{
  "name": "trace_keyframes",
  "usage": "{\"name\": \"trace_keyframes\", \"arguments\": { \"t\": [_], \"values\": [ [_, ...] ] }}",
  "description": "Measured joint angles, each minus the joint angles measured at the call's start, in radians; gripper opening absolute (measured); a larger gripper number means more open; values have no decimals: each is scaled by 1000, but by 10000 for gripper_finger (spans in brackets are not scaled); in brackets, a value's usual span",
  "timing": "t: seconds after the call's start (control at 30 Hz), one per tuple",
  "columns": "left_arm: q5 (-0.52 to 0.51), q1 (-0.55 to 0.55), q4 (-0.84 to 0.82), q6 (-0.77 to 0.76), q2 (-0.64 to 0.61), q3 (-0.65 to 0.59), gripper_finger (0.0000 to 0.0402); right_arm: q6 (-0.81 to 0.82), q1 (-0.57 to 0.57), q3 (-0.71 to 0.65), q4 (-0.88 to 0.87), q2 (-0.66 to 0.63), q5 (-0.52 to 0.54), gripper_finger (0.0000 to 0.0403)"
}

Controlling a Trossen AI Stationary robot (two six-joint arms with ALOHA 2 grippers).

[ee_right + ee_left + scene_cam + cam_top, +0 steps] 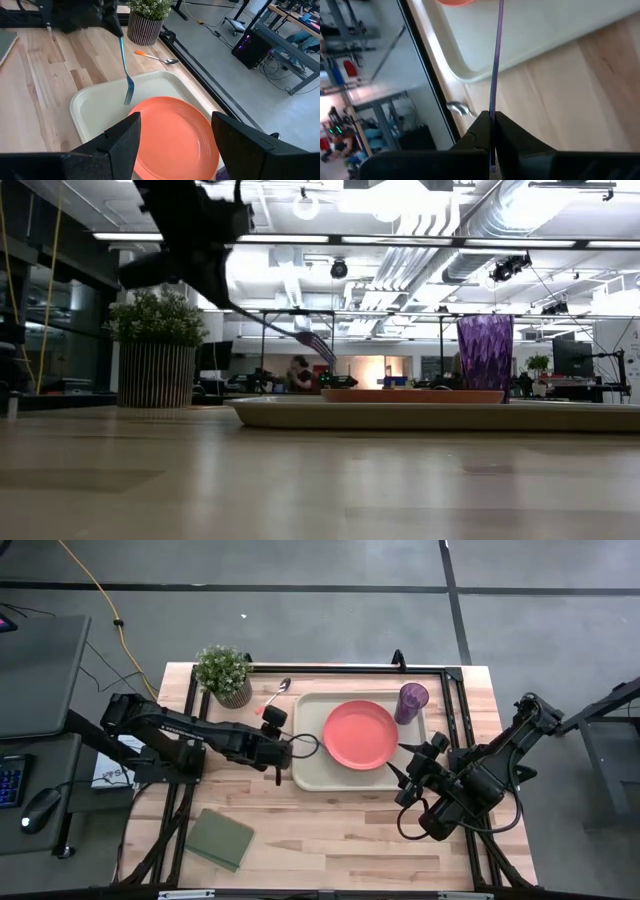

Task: Pick and place plate/cup/fork/spoon on tray
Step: Put the blue fork on the white serving tray to the left of the orange plate

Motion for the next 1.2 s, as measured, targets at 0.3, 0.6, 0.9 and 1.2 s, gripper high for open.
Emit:
{"name": "trace_keyframes", "arguments": {
  "t": [0.3,0.6,0.9,1.2],
  "values": [
    [67,2,71,-310,-159,48,0,-8,0,0,-6,0,-6,236],
    [243,7,672,-483,-326,-265,0,4,1,0,-24,0,-23,236],
    [275,-92,870,-1334,-185,-527,0,34,1,0,-24,0,-30,236],
    [72,-148,1079,-1694,-64,-559,0,72,0,0,-16,0,-36,236]
  ]
}}
